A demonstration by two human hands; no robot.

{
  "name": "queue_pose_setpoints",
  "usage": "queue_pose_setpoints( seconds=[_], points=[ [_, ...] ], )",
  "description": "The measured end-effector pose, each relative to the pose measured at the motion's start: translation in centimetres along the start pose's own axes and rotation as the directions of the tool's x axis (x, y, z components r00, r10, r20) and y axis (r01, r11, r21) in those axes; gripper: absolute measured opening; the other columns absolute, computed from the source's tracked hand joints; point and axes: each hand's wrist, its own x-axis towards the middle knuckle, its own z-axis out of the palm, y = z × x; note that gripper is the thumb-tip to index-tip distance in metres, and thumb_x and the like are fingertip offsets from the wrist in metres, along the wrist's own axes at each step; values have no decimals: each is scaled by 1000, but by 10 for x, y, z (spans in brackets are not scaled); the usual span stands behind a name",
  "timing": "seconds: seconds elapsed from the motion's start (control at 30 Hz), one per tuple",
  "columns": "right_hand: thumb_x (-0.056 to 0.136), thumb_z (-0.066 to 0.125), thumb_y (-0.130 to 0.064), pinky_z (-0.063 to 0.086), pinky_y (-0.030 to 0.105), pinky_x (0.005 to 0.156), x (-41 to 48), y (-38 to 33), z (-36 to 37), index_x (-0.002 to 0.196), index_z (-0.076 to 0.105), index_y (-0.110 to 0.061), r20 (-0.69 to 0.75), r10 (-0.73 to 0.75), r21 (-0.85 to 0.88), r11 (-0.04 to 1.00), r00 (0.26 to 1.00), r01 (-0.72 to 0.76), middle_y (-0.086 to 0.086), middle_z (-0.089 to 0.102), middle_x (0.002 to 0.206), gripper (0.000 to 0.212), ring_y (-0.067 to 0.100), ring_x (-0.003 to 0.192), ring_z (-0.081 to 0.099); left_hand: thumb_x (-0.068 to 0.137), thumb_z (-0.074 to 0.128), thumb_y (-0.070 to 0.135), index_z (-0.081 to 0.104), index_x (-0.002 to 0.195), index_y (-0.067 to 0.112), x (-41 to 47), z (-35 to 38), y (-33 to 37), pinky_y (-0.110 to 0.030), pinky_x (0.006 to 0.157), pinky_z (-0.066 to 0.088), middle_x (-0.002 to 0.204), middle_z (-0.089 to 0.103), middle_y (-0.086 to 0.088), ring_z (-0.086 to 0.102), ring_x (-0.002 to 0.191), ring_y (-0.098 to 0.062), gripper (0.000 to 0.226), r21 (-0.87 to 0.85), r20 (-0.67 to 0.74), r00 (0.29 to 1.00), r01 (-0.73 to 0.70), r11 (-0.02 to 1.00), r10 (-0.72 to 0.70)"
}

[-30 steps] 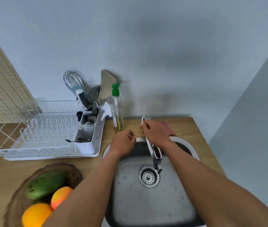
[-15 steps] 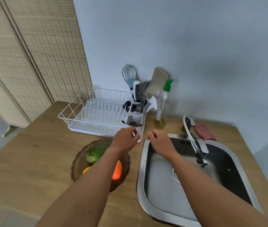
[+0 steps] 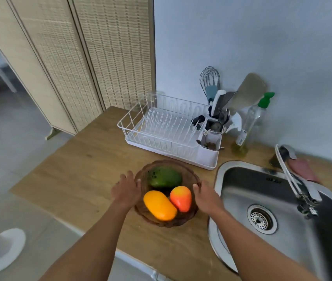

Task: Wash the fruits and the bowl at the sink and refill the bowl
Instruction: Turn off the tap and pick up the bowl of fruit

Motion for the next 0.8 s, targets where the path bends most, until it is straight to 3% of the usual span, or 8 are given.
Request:
queue_pose_setpoints(
  seconds=[0.13, 0.3, 0.53, 0.67, 0.8],
  points=[
    [102, 31, -33, 41, 35, 73, 1, 0, 10, 122, 43, -15, -56, 13, -38, 999, 998, -15, 13, 65, 115, 30, 34, 102, 62, 103, 28, 38, 51, 124, 10, -6, 14, -8, -41, 93, 43, 126, 58, -18, 56, 117, -38, 42, 5, 54, 998, 38, 999, -38],
    [101, 31, -31, 44, 36, 73, 1, -2, 12, 123, 45, -14, -94, 17, -53, 998, 995, -22, 13, 66, 112, 31, 33, 97, 63, 104, 28, 35, 54, 121, 5, -3, 17, -10, -42, 90, 45, 122, 60, -22, 57, 113, -40, 44, -97, 38, 999, 31, 995, -28],
    [101, 35, -26, 43, 33, 77, -4, -28, 11, 116, 50, -9, -20, -62, 87, 994, 998, 64, 12, 62, 111, 27, 28, 97, 60, 103, 31, 34, 59, 110, 3, 20, -10, -42, -41, 86, 46, 117, 64, -23, 58, 110, -41, 42, -45, 21, 997, -67, 997, 68],
    [98, 38, -24, 45, 34, 76, 11, -63, 0, 107, 54, -6, 42, -126, 72, 990, 991, 123, 16, 63, 106, 26, 33, 96, 60, 103, 31, 37, 61, 110, 4, 43, -53, -55, -40, 88, 46, 120, 62, -22, 58, 111, -39, 46, 35, -2, 996, -90, 995, 90],
    [100, 37, -24, 35, 34, 67, 24, -99, -25, 96, 43, -9, 125, -187, 38, 982, 974, 183, 11, 55, 93, 17, 25, 82, 50, 102, 31, 40, 63, 104, 5, 65, -93, -63, -39, 81, 46, 113, 65, -21, 61, 103, -38, 47, 114, -13, 993, -117, 987, 120]
  ],
)
